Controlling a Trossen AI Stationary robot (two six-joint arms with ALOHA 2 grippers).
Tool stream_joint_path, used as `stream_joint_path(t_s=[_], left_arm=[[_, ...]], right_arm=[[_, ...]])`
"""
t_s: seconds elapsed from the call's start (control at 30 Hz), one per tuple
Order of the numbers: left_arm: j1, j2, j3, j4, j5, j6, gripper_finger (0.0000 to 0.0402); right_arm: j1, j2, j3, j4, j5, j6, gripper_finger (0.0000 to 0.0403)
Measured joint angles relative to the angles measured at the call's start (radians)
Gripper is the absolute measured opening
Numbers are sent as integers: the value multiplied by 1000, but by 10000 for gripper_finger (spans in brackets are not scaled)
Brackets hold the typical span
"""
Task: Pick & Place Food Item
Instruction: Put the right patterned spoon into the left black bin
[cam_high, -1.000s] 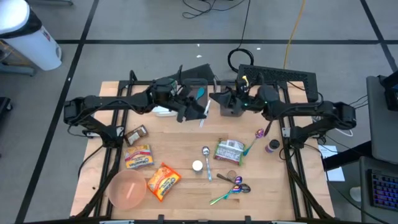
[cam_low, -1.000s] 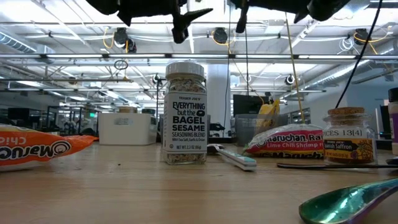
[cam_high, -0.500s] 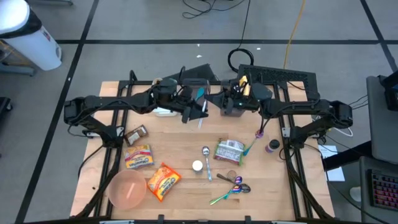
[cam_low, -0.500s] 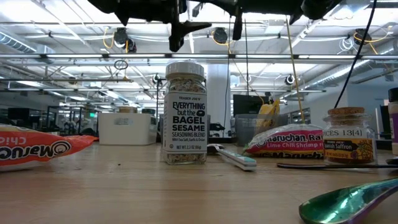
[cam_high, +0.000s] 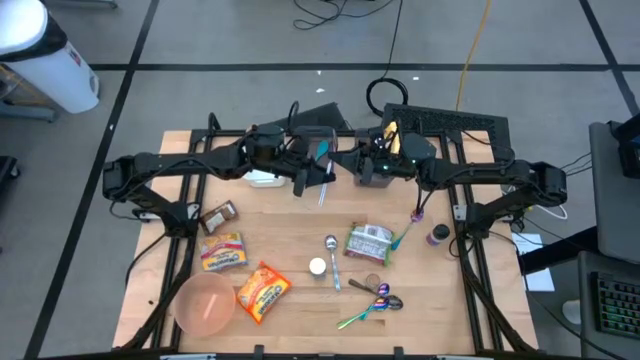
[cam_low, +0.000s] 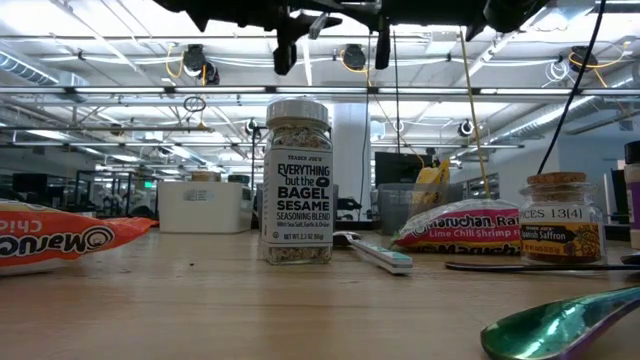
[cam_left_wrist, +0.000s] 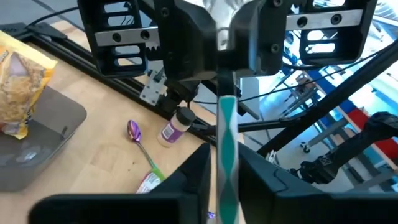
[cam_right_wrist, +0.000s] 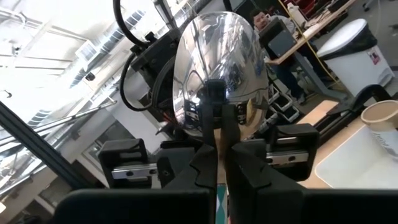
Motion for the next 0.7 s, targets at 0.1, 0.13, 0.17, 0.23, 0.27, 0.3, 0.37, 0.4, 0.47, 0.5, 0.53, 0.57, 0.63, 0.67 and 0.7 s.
stream_joint_path(t_s=[0.1,0.13,0.17,0.23,0.27,0.3,0.37,0.4,0.47,0.5,0.53,0.57,0.63,0.67,0.7], left_arm=[[0,0,2,0,-1,1,45],[0,0,2,0,-2,0,39],[0,0,2,-2,-2,1,35],[0,0,2,-3,-3,8,33],[0,0,2,-3,-3,12,33],[0,0,2,-3,-3,16,33],[0,0,2,-3,-3,18,33],[0,0,2,-3,-3,18,33],[0,0,2,-3,-3,18,36],[0,0,2,-3,-2,19,36],[0,0,2,-3,-1,19,35],[0,0,2,-3,2,23,34],[0,0,2,-1,2,28,33],[0,0,2,-1,3,29,33],[0,0,2,2,3,30,33]], right_arm=[[0,0,0,2,1,-2,4],[0,0,0,0,2,-3,4],[0,0,0,-2,2,-5,4],[0,0,0,-2,1,-6,4],[0,0,0,-2,1,-6,4],[0,0,0,-2,1,-6,4],[0,0,0,-2,0,-6,4],[0,0,0,-2,0,-6,4],[0,0,0,-2,-2,-6,6],[0,0,0,-2,-4,-5,10],[0,0,0,-2,-4,-4,15],[0,0,0,0,-5,-3,21],[0,0,0,8,-9,-4,37],[0,0,0,18,-9,-7,45],[0,0,0,27,-9,-7,53]])
